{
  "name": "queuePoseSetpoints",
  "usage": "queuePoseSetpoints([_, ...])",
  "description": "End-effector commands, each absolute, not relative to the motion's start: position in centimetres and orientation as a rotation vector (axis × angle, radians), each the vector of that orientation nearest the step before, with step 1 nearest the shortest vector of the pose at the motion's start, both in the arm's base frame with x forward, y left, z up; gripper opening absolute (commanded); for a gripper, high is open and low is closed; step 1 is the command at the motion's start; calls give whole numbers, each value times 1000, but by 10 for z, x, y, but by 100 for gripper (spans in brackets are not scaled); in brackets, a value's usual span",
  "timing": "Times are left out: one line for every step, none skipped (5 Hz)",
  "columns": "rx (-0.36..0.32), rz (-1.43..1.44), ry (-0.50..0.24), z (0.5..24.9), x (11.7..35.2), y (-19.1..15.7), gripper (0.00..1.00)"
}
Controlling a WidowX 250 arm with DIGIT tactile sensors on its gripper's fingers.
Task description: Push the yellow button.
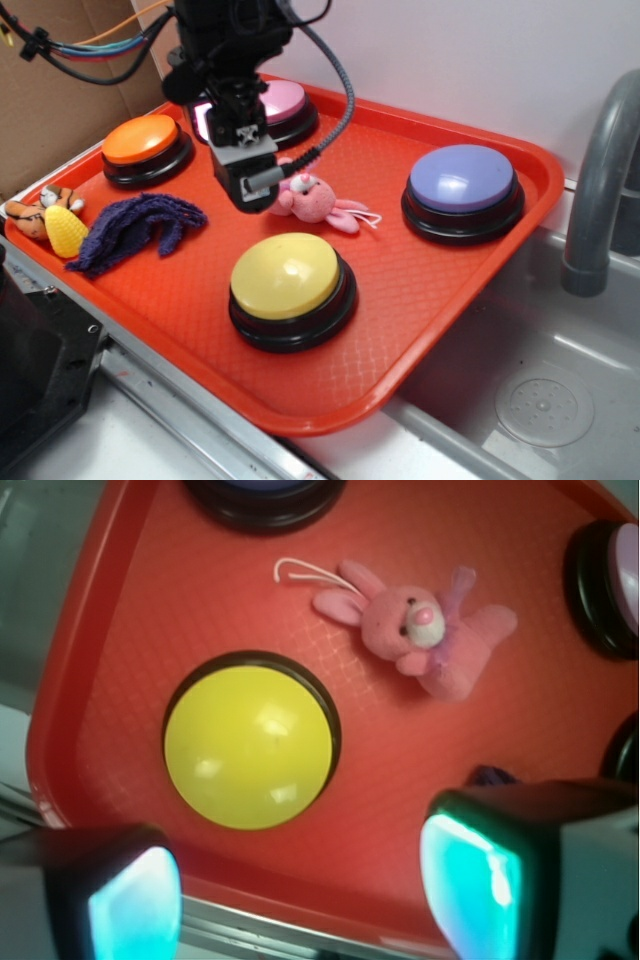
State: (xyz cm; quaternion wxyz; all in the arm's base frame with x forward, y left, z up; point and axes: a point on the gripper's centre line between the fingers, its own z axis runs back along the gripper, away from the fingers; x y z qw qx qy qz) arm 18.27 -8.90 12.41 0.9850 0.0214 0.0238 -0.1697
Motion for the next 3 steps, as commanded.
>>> queuePoseSetpoints([29,-341,-32,145,184,-92,100])
queuePoseSetpoints([3,-332,-22,147,181,-91,100])
queuePoseSetpoints([-14,-338,-21,149,178,-90,100])
